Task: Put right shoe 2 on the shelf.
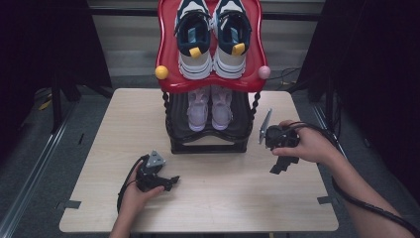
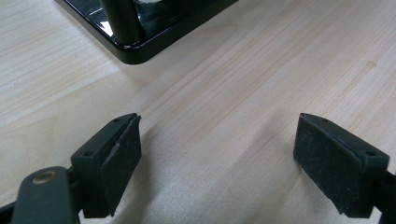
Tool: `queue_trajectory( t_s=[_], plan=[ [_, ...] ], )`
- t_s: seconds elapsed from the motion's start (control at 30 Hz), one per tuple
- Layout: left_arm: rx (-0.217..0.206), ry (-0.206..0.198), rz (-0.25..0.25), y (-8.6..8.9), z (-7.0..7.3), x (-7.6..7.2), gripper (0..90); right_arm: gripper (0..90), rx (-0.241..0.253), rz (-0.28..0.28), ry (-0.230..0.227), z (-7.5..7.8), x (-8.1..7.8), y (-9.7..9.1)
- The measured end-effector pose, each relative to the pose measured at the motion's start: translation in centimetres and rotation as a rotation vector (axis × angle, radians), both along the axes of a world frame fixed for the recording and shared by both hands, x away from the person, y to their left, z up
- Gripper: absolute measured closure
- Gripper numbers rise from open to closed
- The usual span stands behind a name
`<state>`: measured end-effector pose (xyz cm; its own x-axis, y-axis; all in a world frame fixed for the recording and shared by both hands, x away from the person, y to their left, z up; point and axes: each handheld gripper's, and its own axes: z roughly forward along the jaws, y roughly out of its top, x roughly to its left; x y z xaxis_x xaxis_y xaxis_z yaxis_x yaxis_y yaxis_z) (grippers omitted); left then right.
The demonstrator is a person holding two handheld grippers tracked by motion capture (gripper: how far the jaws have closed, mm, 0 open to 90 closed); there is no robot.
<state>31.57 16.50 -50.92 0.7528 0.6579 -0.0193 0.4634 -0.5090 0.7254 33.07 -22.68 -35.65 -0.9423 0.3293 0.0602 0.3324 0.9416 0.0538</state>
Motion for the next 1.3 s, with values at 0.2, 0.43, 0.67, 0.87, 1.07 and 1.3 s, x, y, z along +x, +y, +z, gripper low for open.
queue_trajectory(
  t_s=[0.2, 0.43, 0.67, 0.87, 1.07, 1.3],
  plan=[
    [0.006, -0.005, 0.001, 0.0, 0.0, 0.0, 14.7, 19.0, 0.01, -0.026, 0.003, -1.4, 0.1, -0.4],
    [0.009, 0.002, -0.005, 0.1, 0.0, 0.0, 14.7, 18.5, 0.073, -0.021, 0.006, -3.4, 0.3, -0.9],
    [0.009, 0.002, -0.005, 0.1, 0.0, 0.0, 14.7, 18.4, 0.093, -0.048, 0.016, -5.2, 0.1, -0.9],
    [0.009, 0.002, -0.006, 0.1, 0.0, 0.0, 14.7, 18.3, 0.112, -0.045, 0.011, -6.4, 0.1, -0.9],
    [0.01, 0.001, -0.006, 0.1, 0.0, 0.0, 14.7, 18.0, 0.127, -0.074, 0.007, -7.2, -0.1, -1.1],
    [0.01, 0.001, -0.006, 0.1, 0.0, 0.0, 14.7, 17.8, 0.152, -0.094, -0.023, -8.3, -0.2, -1.6]
  ],
)
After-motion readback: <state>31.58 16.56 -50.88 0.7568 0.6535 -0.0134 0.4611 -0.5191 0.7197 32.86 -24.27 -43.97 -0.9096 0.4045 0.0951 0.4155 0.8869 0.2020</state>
